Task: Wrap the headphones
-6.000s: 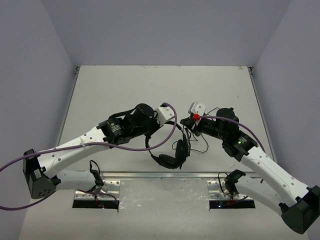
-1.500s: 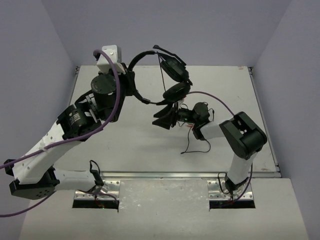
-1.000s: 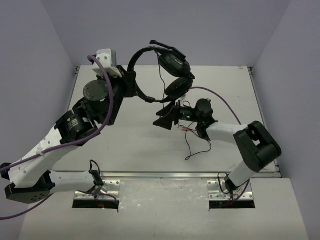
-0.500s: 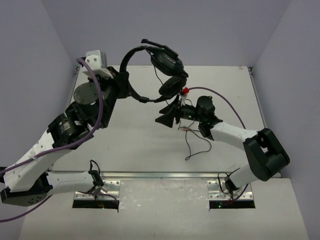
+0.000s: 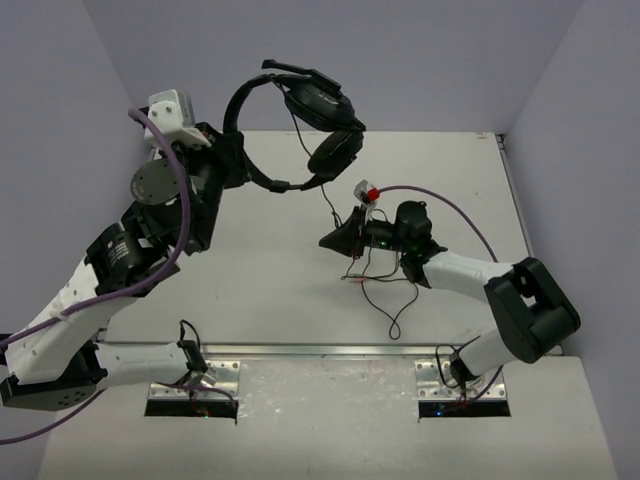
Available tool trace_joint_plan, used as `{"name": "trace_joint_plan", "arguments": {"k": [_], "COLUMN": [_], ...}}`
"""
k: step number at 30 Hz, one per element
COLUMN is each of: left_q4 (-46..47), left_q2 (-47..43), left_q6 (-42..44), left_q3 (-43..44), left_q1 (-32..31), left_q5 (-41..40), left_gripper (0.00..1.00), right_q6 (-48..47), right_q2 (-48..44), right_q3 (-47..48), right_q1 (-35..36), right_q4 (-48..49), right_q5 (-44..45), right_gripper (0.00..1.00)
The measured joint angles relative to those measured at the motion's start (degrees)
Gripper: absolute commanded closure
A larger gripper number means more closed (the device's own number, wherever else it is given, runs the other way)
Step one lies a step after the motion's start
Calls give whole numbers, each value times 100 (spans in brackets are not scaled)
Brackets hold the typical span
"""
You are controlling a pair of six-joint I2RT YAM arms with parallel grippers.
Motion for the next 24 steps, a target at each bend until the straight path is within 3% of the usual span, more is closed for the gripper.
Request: {"name": "trace_joint_plan", "arguments": {"k": [9,13,17,24], "left_q4": [271,-120,-415,-660], "left_q2": [549,1585,2350,3034], "left_q6": [227,-188,-664,-970], "left_q3": [223,1211,1598,1648], "left_q1": [271,1508,2559,2907], "left_q5": [-1014,-411,201,433], "left_gripper": [100,100,100,100], "right_q6": [-385,-619,-754,-905], "right_q2": [-686,-1370,-1971,-2277], "right_q3": [-732,-887,-1095,-901], "right_q1": [289,756,1263,1768], "right_q4": [-608,-1255,-1899,-2942], "right_q5": [1134,1969,2662,3163], "right_gripper": [99,99,99,99]}}
